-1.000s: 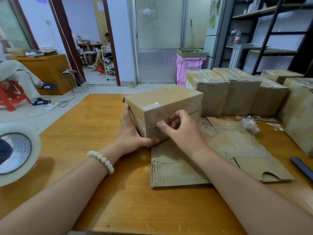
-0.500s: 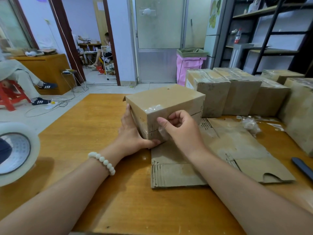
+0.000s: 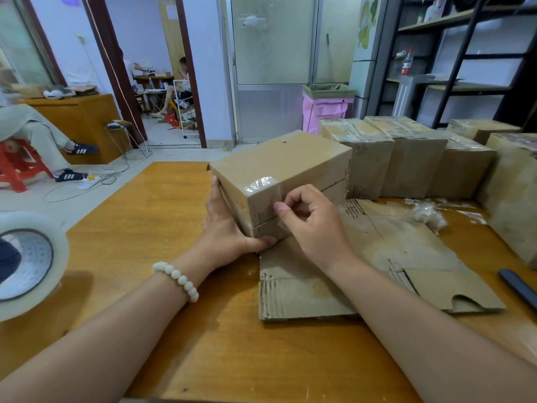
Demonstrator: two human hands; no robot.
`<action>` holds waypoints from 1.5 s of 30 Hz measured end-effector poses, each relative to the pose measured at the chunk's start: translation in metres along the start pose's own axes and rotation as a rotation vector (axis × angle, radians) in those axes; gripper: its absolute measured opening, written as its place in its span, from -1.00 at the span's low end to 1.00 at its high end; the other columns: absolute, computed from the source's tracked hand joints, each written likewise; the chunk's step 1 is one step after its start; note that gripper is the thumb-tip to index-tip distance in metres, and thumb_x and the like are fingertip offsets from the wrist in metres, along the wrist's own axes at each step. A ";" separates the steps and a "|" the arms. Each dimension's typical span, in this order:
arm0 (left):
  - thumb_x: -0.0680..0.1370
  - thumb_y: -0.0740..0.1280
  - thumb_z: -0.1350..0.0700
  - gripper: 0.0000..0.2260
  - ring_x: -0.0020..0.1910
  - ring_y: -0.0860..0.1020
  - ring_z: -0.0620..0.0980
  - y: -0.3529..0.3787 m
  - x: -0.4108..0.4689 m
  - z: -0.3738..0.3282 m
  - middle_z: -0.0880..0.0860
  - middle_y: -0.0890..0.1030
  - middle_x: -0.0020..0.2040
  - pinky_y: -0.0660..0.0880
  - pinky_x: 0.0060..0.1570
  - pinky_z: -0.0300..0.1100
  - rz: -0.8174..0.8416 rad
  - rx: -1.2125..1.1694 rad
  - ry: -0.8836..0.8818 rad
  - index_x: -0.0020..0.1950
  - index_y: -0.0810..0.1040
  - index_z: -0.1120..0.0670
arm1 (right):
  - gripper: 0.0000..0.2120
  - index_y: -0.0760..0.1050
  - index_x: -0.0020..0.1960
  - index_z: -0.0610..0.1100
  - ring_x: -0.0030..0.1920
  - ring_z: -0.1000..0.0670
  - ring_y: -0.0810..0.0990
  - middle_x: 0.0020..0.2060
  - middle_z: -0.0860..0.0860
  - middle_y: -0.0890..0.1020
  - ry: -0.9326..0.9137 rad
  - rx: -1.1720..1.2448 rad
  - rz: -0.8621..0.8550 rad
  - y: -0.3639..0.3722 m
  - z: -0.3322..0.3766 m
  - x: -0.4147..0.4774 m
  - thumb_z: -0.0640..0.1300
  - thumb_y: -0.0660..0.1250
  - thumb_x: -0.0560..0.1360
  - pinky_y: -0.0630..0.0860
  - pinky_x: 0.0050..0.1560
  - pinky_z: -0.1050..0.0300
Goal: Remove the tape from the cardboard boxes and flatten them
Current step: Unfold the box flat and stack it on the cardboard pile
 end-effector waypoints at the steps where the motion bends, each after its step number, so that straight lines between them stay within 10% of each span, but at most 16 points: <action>1: -0.05 0.44 -0.40 0.37 0.54 -0.05 0.07 -0.001 0.000 -0.001 0.02 -0.08 0.54 0.04 0.50 0.21 -0.010 -0.005 -0.006 0.41 -0.50 -0.22 | -0.81 0.43 -0.26 0.02 -0.24 -0.03 0.55 -0.32 0.09 0.54 0.048 0.034 0.000 -0.001 -0.003 -0.001 -0.11 0.39 0.49 0.48 -0.19 0.10; 7: -0.06 0.37 -0.42 0.35 0.55 -0.07 0.06 -0.008 -0.003 -0.013 0.10 -0.05 0.54 0.03 0.50 0.20 -0.085 0.081 0.068 0.50 -0.37 -0.09 | -0.74 0.40 -0.06 0.02 -0.31 0.14 0.51 -0.34 0.08 0.55 0.312 0.180 -0.120 -0.008 -0.025 -0.006 0.04 0.45 0.41 0.39 -0.27 0.39; 17: -0.04 0.31 -0.45 0.27 0.54 -0.12 0.06 -0.008 0.000 -0.017 0.15 -0.12 0.55 -0.09 0.50 0.10 -0.113 0.157 0.116 0.45 -0.36 -0.12 | -0.74 0.55 -0.27 -0.04 -0.33 0.12 0.45 -0.39 0.09 0.51 0.395 0.413 -0.124 -0.002 -0.032 -0.004 0.16 0.38 0.37 0.44 -0.21 0.17; 26: -0.06 0.31 -0.45 0.31 0.56 -0.15 0.06 -0.003 0.000 -0.010 0.09 -0.17 0.56 -0.11 0.48 0.10 -0.048 0.184 0.075 0.38 -0.50 -0.14 | -0.81 0.41 -0.24 -0.09 -0.24 0.27 0.43 -0.23 0.05 0.45 -0.017 0.035 -0.151 -0.010 0.004 0.000 -0.23 0.34 0.52 0.34 -0.17 0.48; 32: -0.06 0.34 -0.43 0.32 0.56 -0.09 0.09 0.001 -0.001 -0.010 0.08 -0.13 0.56 -0.08 0.48 0.12 -0.001 0.147 0.081 0.36 -0.53 -0.14 | -0.87 0.44 -0.17 -0.14 -0.25 0.22 0.37 -0.21 0.02 0.41 -0.267 -0.109 -0.122 -0.013 0.020 -0.003 -0.13 0.30 0.52 0.34 -0.21 0.46; 37: -0.01 0.41 -0.42 0.32 0.55 -0.14 0.06 -0.004 -0.001 -0.018 0.10 -0.14 0.56 -0.14 0.48 0.12 -0.058 0.189 0.145 0.40 -0.48 -0.16 | -0.75 0.34 -0.11 0.03 -0.26 0.18 0.47 -0.24 0.05 0.46 -0.024 0.075 -0.140 -0.027 0.005 0.002 0.13 0.35 0.46 0.45 -0.18 0.34; 45: 0.08 0.60 -0.27 0.29 0.53 -0.17 0.17 -0.019 -0.007 -0.028 0.30 -0.14 0.54 -0.16 0.44 0.14 -0.256 0.332 0.262 0.37 -0.40 -0.26 | -0.95 0.62 -0.16 -0.19 -0.25 0.25 0.48 -0.17 0.05 0.47 0.003 -0.105 -0.117 -0.021 0.007 0.005 -0.21 0.43 0.46 0.35 -0.18 0.50</action>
Point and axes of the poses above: each hand's wrist, its own x-axis towards the middle knuckle, its own y-axis out of the palm, z = x × y, the point moved 9 cm from there along x, towards the middle knuckle
